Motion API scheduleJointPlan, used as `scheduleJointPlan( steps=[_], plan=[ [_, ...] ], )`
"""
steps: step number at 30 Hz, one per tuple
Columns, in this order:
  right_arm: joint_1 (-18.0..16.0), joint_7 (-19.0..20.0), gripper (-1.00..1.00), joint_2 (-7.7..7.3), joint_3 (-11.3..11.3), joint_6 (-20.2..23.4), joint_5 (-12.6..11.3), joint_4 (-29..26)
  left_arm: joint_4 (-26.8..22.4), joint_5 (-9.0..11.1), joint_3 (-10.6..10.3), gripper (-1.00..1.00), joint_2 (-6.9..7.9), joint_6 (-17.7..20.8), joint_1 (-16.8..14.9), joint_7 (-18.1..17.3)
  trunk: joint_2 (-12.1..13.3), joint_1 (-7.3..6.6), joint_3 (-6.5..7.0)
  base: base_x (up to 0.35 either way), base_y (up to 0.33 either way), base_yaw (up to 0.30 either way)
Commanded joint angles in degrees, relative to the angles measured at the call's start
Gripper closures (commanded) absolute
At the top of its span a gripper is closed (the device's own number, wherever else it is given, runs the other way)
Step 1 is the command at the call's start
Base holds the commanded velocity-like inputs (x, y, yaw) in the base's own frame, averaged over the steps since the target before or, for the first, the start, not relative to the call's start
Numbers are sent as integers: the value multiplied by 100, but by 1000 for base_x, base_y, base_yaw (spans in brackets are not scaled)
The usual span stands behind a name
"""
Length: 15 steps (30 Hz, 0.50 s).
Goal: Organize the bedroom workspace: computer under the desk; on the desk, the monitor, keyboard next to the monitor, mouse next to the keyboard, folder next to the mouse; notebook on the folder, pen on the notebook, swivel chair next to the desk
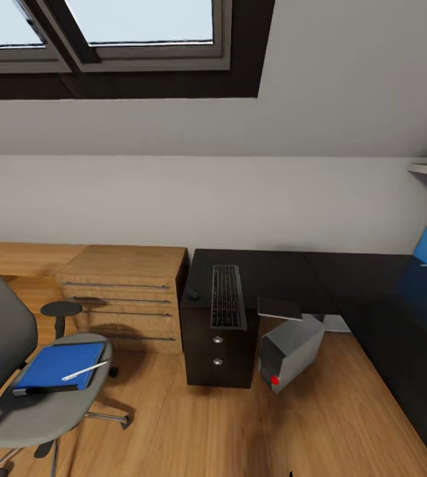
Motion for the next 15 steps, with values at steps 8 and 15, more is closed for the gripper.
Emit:
scheduleJointPlan(
  steps=[8,15],
  plan=[
    [-4,143,-100,1,-32,-9,53,196,2,69,-40,-100,3,-5,-5,37,-327,177,-151,0,0,0],
    [-4,241,-100,2,-39,-9,53,210,25,76,-39,-100,3,-20,-5,36,-607,330,-276,0,0,0]
  ],
)
